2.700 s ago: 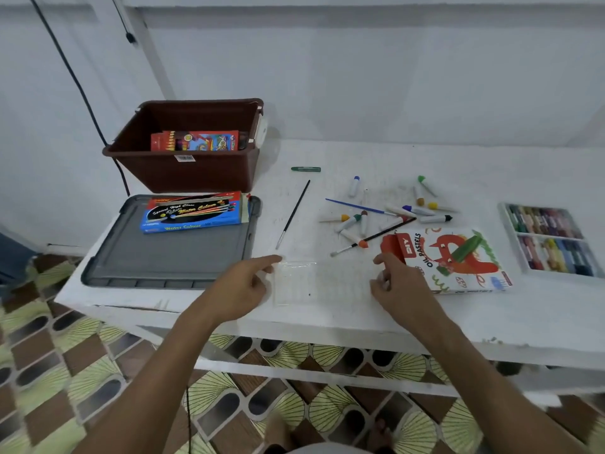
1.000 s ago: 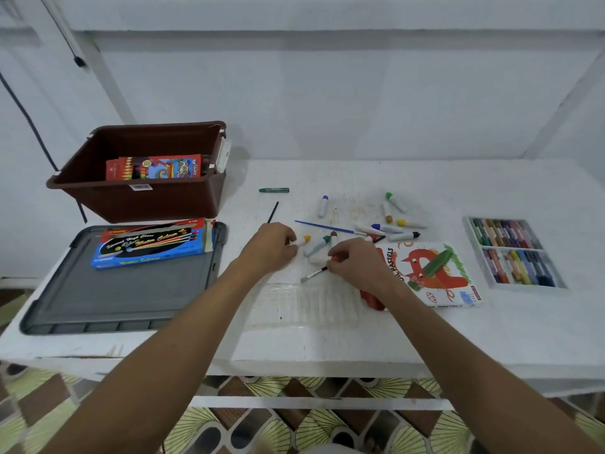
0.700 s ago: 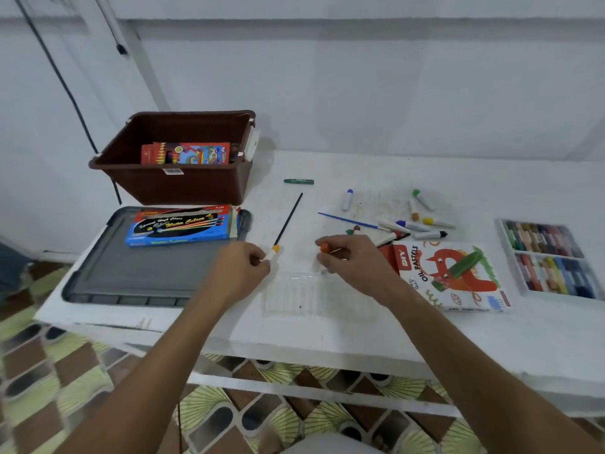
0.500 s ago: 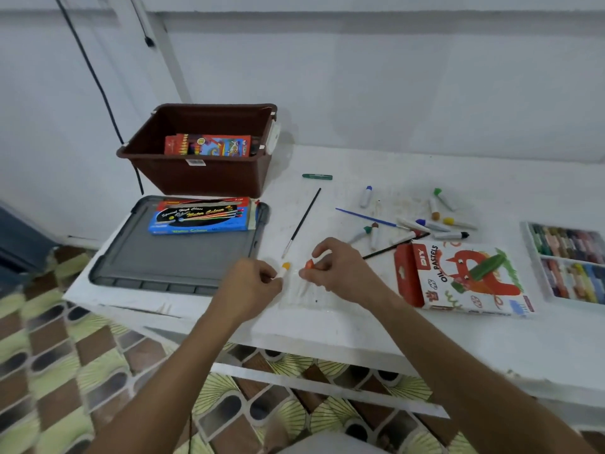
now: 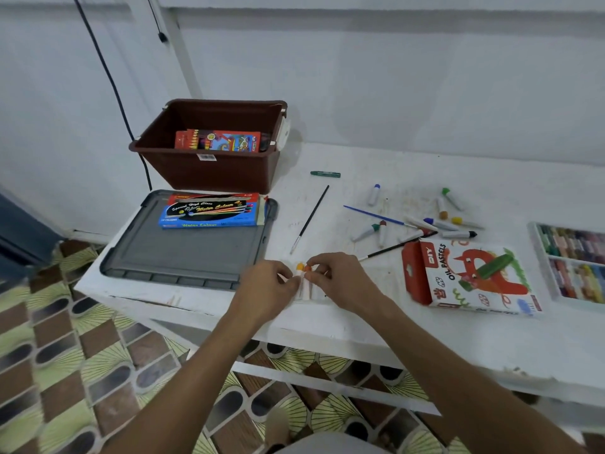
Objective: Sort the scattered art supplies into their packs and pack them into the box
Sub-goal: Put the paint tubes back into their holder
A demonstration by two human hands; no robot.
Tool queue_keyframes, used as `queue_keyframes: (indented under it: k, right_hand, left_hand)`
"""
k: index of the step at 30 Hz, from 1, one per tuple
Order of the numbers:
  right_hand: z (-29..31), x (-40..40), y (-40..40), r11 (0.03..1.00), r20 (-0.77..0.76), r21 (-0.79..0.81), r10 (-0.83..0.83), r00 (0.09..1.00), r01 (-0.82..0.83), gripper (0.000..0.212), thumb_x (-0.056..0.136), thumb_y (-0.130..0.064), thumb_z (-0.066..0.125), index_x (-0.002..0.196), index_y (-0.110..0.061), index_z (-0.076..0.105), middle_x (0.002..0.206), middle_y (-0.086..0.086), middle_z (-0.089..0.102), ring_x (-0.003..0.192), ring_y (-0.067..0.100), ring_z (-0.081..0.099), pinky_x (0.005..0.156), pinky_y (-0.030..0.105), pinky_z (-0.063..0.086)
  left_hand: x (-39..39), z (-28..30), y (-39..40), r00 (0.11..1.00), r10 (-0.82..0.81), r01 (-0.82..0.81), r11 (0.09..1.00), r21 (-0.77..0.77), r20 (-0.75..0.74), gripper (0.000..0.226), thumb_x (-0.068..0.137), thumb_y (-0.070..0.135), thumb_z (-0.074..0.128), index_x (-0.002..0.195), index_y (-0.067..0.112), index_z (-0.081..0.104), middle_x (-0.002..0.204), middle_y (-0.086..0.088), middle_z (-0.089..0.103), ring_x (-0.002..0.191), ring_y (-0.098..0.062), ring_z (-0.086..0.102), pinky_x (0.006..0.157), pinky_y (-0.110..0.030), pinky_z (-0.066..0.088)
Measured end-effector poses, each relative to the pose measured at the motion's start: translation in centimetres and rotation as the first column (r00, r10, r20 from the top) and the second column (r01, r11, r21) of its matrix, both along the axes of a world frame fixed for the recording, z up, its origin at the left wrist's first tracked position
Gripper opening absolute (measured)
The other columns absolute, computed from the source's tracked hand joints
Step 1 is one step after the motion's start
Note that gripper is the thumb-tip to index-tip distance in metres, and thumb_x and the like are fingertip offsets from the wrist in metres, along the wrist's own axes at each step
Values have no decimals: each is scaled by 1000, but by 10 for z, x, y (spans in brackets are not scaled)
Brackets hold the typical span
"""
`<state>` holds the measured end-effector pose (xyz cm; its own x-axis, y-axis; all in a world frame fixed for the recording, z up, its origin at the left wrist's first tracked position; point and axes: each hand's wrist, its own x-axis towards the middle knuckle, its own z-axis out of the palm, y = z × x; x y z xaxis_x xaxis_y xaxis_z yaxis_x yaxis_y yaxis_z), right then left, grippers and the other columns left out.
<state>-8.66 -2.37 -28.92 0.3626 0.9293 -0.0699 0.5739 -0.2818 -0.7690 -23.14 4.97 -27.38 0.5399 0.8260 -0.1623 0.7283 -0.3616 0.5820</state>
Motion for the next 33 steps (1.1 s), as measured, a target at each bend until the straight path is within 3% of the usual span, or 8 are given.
queue_keyframes:
  k: [4,10,17,25,29,33]
  right_hand:
    - [-3,3,-6,1000,50,-8,24,998,-24,28,85,-24,69,111,-17,69,91,-2,65,67,4,56,62,7,41]
    - [-6,-1,-9,996,152,5,84,985,-86,27,88,-22,65,113,-13,68,95,4,56,67,6,47,64,12,35]
    - [-7,-3,-14,989,144,52,127,981,-136,39,88,-24,63,127,-19,59,94,-6,46,68,0,46,62,2,35]
    - [-10,1,-11,977,269,38,191,944,-209,33,91,-27,59,121,-15,64,93,-3,41,78,9,41,65,4,28]
    - [-11,1,-12,979,239,51,180,954,-197,39,90,-29,61,127,-17,60,94,-4,42,70,2,41,65,1,31]
    - [-11,-2,-13,989,171,87,106,980,-123,35,86,-26,66,118,-15,66,91,-3,48,66,-1,43,61,4,33]
  left_hand:
    - [-2,1,2,999,-35,35,999,18,31,24,91,34,60,110,20,69,88,5,66,71,-3,54,61,-18,39]
    - [-2,0,4,993,-118,116,992,57,31,30,94,31,57,122,25,65,80,6,64,65,-1,54,53,-10,34]
    - [-6,-2,3,981,-192,186,976,116,37,32,94,26,57,125,23,63,84,5,63,71,-6,55,68,-17,40]
    - [-5,-5,6,975,-220,219,972,89,3,28,95,29,55,120,22,67,91,0,65,76,-11,56,67,-19,39]
    - [-4,-6,6,979,-205,204,976,82,3,29,94,29,58,120,23,67,85,2,67,68,-6,56,58,-9,35]
    - [-2,-5,9,982,-189,189,981,50,-3,26,92,29,60,116,23,68,78,4,67,64,-4,57,52,-7,33]
